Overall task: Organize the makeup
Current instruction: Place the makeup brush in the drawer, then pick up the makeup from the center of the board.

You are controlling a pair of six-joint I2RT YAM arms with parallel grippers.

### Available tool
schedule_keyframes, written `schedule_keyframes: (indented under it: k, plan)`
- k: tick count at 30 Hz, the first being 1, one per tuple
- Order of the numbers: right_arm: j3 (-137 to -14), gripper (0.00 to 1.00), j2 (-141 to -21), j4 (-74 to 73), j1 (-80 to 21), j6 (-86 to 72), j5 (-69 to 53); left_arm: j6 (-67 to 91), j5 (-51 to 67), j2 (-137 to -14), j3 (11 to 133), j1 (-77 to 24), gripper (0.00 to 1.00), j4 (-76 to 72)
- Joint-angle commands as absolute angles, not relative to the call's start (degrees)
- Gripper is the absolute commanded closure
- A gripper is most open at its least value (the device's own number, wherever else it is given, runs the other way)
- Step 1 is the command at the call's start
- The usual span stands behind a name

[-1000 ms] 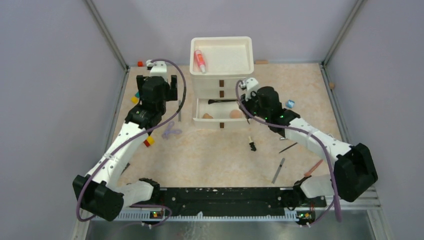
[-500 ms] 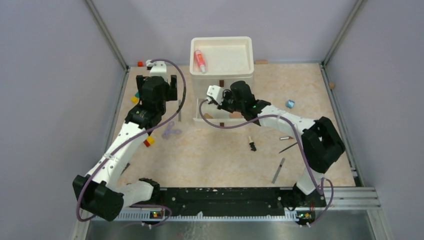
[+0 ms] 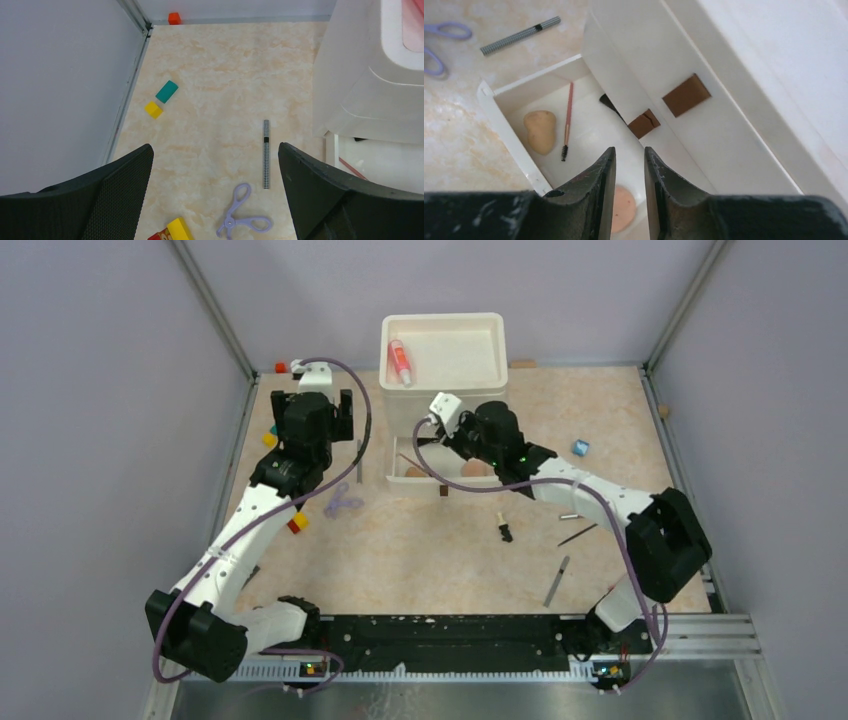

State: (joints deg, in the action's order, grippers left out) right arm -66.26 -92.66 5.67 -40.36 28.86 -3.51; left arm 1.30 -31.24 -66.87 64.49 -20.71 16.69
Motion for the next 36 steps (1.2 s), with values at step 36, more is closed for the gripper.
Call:
schedule_keyframes:
  k: [36]
  plan:
    - [-49.32,0.7,-62.22,-10.79,-40.34,-21.32,1.83,25.01,-18.49,-101.88,66.38,-15.13,0.26,13.19]
